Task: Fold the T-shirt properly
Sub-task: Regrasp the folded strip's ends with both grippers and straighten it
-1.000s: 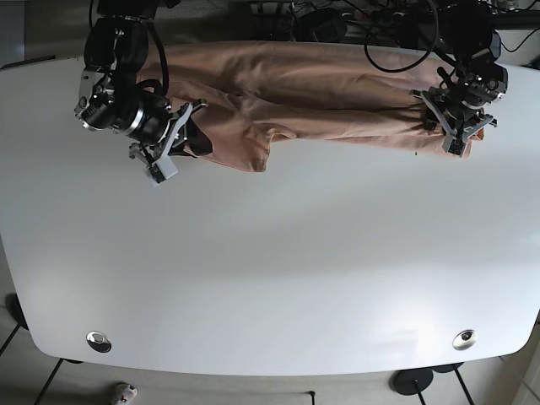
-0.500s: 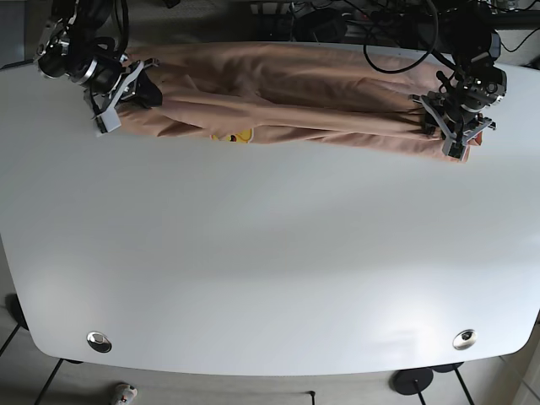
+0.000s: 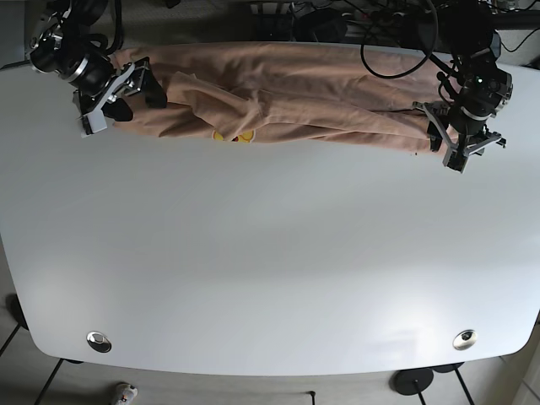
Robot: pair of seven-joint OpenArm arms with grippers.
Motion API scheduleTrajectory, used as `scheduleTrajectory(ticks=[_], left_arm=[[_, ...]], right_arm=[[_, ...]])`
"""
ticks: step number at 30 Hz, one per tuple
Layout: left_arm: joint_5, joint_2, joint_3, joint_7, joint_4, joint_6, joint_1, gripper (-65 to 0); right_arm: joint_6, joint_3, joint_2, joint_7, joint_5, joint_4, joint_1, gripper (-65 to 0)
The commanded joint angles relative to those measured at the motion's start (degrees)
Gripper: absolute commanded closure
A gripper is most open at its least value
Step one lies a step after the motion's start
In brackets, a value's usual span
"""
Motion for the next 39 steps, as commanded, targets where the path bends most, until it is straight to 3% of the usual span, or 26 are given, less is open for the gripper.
scheduleTrajectory(ticks=[1, 3, 5, 8, 11, 15, 23, 26, 29, 33, 39], left_arm=[[-0.3, -0.1, -0.1, -0.7, 1.3, 0.3, 0.0, -21.4], [0.0, 0.4, -0.2, -0.7, -0.1, 0.3, 0.4, -21.1], [0.1, 0.4, -0.4, -0.7, -2.4, 0.3, 3.2, -21.0], [0.1, 0.4, -2.6, -0.7, -4.5, 0.3, 4.4, -21.0], [-0.1, 0.4, -5.6, -0.8, -7.1, 0.3, 4.2, -21.0], [0.1, 0.0, -6.2, -0.9, -12.0, 0.3, 1.9, -21.0], [0.2, -0.7, -6.1, -0.7, -21.0, 0.3, -8.9, -21.0], [-0.4, -0.4, -6.2, 0.1, -18.6, 0.3, -9.4, -21.2], [-0.6, 0.7, -6.6, 4.7, -10.9, 0.3, -9.4, -21.5], [-7.7, -0.4, -11.3, 9.1, -6.9, 0.3, -7.5, -21.5], [-22.2, -8.1, -18.0, 12.9, -10.7, 0.3, -3.1, -21.5]], right_arm=[[0.08, -2.3, 0.7, 1.1, 1.2, 0.8, 0.3, -54.2], [0.08, -7.0, 0.7, 1.3, -3.2, 0.7, 1.4, -48.7], [0.08, -11.4, 0.5, 2.8, -10.8, 0.6, 1.4, -35.0], [0.08, -16.0, 0.6, 8.6, -18.0, 0.4, 0.6, -18.5], [0.08, -18.9, 0.6, 13.1, -24.1, -3.7, 0.3, -6.2], [0.08, -19.2, 0.9, 20.3, -28.1, -15.2, 3.5, -5.9], [0.08, -19.4, 7.0, 33.3, -30.2, -40.8, 22.5, -5.9], [0.08, -19.5, 9.3, 35.5, -30.3, -47.9, 30.1, -5.9], [0.08, -19.6, 10.0, 35.5, -30.3, -47.2, 31.3, -5.9], [0.08, -19.6, 9.8, 35.4, -30.2, -44.8, 30.7, -5.9], [0.08, -19.5, 9.8, 35.4, -29.8, -44.4, 28.4, -5.5]])
